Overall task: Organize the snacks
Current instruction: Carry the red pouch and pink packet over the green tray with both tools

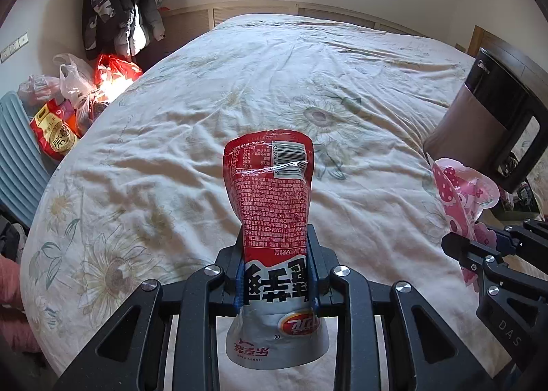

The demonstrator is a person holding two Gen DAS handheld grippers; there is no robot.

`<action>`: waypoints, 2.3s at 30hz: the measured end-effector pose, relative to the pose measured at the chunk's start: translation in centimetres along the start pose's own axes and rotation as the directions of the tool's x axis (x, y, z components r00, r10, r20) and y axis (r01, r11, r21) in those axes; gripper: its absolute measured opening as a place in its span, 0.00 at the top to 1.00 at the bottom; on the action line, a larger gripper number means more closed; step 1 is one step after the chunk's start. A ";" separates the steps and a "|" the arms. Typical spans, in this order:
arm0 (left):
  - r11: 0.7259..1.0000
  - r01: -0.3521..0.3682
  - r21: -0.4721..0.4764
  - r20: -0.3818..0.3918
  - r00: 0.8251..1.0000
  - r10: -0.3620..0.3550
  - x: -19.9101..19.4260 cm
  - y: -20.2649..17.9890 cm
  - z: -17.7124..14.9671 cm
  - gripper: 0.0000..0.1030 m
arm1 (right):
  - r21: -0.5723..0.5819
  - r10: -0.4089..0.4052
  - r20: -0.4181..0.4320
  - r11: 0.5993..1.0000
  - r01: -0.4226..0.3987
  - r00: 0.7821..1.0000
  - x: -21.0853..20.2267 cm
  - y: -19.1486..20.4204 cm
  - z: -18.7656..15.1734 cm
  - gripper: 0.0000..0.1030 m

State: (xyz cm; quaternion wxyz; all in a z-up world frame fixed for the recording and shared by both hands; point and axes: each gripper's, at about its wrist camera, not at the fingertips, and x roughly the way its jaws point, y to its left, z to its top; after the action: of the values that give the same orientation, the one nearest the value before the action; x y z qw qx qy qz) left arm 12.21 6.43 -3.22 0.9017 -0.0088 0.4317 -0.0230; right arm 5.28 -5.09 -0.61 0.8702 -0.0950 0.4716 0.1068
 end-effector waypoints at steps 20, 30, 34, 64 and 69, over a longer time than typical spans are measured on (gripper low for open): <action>0.966 0.000 0.260 -0.039 0.999 0.011 -3.2 -13.9 -5.8 0.77 | 0.253 -0.031 0.076 0.967 0.011 0.997 -4.7 -11.4 -11.5 0.59; 0.905 0.070 0.419 -0.040 0.997 -0.059 -4.9 -23.1 -7.0 0.77 | 0.388 -0.110 0.132 0.920 0.051 0.985 -7.4 -18.6 -15.5 0.59; 0.879 0.110 0.463 -0.047 0.994 -0.100 -5.5 -26.4 -7.3 0.77 | 0.431 -0.143 0.134 0.900 0.072 0.981 -8.0 -21.1 -17.1 0.59; 0.808 0.159 0.567 -0.005 0.982 -0.189 0.2 -43.1 0.3 0.77 | 0.545 -0.280 0.132 0.822 0.166 0.951 -6.6 -37.6 -17.1 0.59; 0.808 0.133 0.574 0.003 0.986 -0.164 3.0 -44.2 2.3 0.77 | 0.526 -0.284 0.141 0.833 0.172 0.948 -5.2 -39.9 -15.1 0.59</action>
State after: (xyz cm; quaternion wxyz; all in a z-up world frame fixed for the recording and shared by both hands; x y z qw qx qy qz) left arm 14.40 -37.92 -2.50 0.8691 0.2276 0.3792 -0.2214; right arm 1.36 -47.89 -1.77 0.9161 0.0932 0.3723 -0.1164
